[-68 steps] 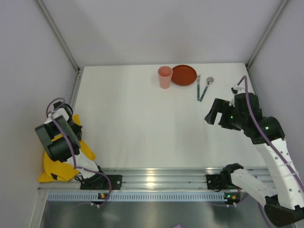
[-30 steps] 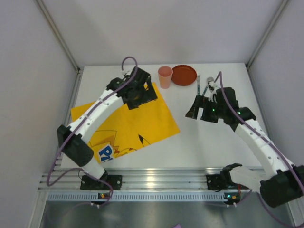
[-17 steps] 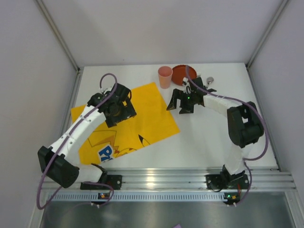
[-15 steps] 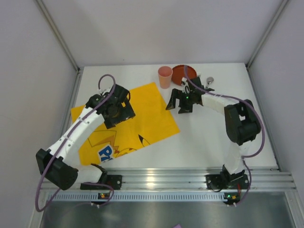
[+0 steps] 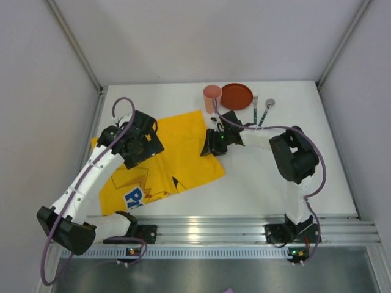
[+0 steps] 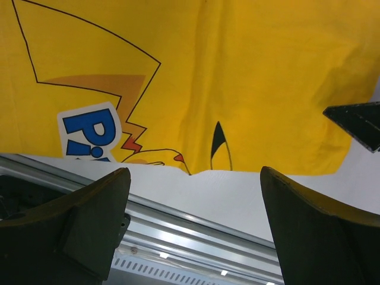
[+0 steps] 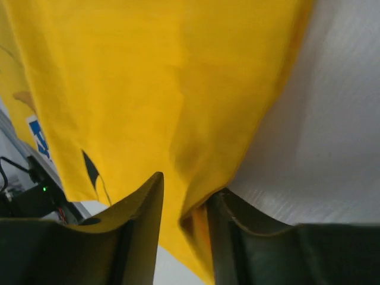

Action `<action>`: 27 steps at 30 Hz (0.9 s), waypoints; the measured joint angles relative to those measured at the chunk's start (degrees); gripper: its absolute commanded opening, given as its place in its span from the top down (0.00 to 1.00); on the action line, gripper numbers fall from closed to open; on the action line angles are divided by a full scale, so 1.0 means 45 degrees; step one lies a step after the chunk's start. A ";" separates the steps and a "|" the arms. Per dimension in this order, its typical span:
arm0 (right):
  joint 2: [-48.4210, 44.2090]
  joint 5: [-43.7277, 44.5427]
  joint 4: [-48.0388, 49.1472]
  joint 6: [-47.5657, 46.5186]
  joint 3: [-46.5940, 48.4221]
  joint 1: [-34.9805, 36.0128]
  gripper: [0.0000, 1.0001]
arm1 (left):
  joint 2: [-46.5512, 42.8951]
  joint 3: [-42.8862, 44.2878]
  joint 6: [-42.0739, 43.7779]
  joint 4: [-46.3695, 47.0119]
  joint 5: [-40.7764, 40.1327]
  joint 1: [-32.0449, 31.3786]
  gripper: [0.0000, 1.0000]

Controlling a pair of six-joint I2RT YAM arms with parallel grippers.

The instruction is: Set the dinner table for one person

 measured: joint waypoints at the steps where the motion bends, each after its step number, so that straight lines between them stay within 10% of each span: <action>1: 0.0000 -0.0155 0.0053 0.0053 -0.0185 0.0063 0.76 | 0.0000 0.0000 0.0005 -0.0010 -0.0019 0.0053 0.04; 6: -0.0413 0.0044 0.0301 0.0350 -0.1258 -0.0024 0.99 | 0.0000 -0.0024 0.0189 0.0010 -0.0039 0.0228 0.04; 27: -0.8791 0.6688 -0.5663 0.0515 -0.7805 -0.3453 1.00 | 0.3842 -0.1715 0.2443 0.3750 0.0427 0.0962 0.06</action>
